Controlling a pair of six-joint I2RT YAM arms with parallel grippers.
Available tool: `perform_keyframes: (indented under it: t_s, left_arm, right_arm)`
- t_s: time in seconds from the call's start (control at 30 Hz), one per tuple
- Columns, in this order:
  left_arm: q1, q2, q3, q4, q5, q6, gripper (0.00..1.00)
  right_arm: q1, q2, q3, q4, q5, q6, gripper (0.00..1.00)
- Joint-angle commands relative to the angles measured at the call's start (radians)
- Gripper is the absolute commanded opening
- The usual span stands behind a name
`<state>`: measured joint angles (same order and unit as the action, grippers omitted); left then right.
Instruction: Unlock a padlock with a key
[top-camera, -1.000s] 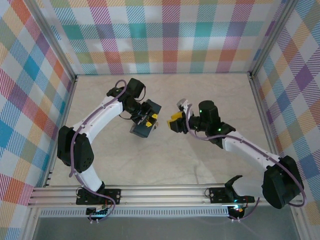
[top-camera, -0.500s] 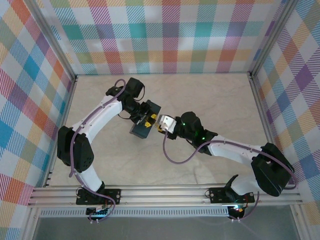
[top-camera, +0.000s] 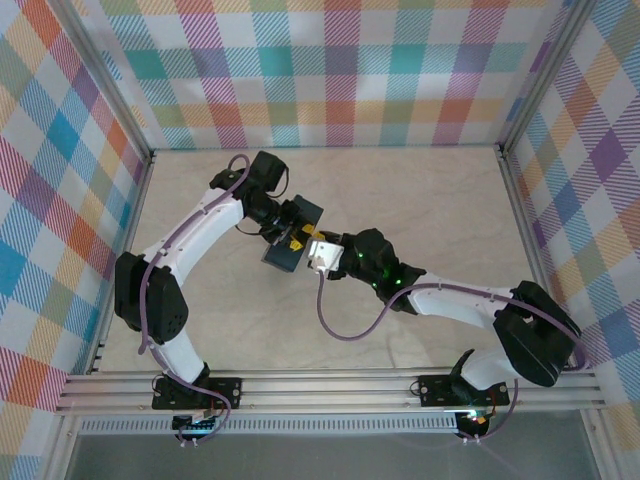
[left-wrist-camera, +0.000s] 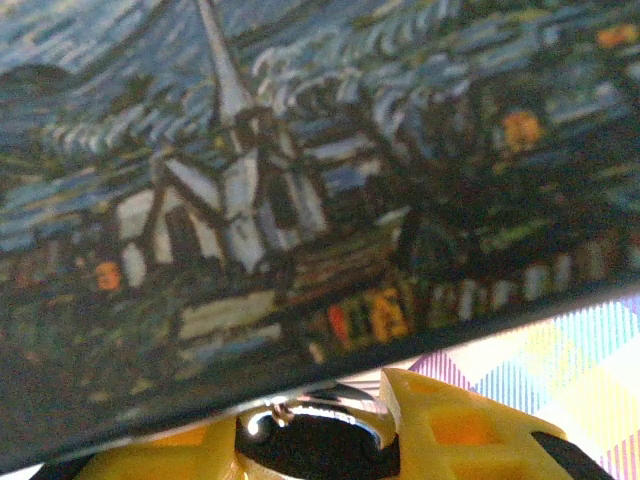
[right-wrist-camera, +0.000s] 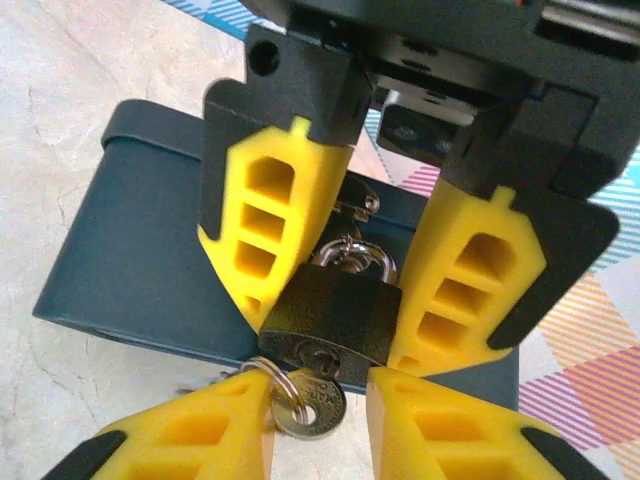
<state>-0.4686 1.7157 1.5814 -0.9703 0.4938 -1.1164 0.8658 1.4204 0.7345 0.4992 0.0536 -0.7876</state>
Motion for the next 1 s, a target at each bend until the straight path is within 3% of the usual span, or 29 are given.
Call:
perform_keyframes:
  t_s: [0.0, 0.23, 0.43, 0.6, 0.8, 0.97]
  left_arm:
    - [-0.005, -0.003, 0.028, -0.015, 0.040, 0.013, 0.05]
    - [-0.005, -0.013, 0.012, 0.002, 0.052, 0.006, 0.05]
    - [-0.005, -0.014, 0.012, 0.008, 0.066, 0.009, 0.04]
    - [-0.005, -0.020, 0.009, 0.012, 0.071, 0.009, 0.04]
    - [-0.005, -0.025, 0.005, 0.025, 0.075, 0.002, 0.04]
    - [-0.004, -0.028, 0.001, 0.029, 0.075, 0.006, 0.04]
  right_arm:
    - [0.010, 0.012, 0.036, 0.058, 0.004, -0.024, 0.24]
    - [0.008, 0.039, 0.040, 0.055, 0.015, -0.042, 0.22]
    - [0.009, 0.056, 0.031, 0.055, 0.032, -0.077, 0.25]
    - [0.009, 0.071, 0.045, 0.054, 0.044, -0.086, 0.14]
    - [0.010, 0.074, 0.063, 0.045, 0.050, -0.039, 0.09]
    - [0.002, 0.043, 0.035, 0.069, 0.068, 0.126, 0.04]
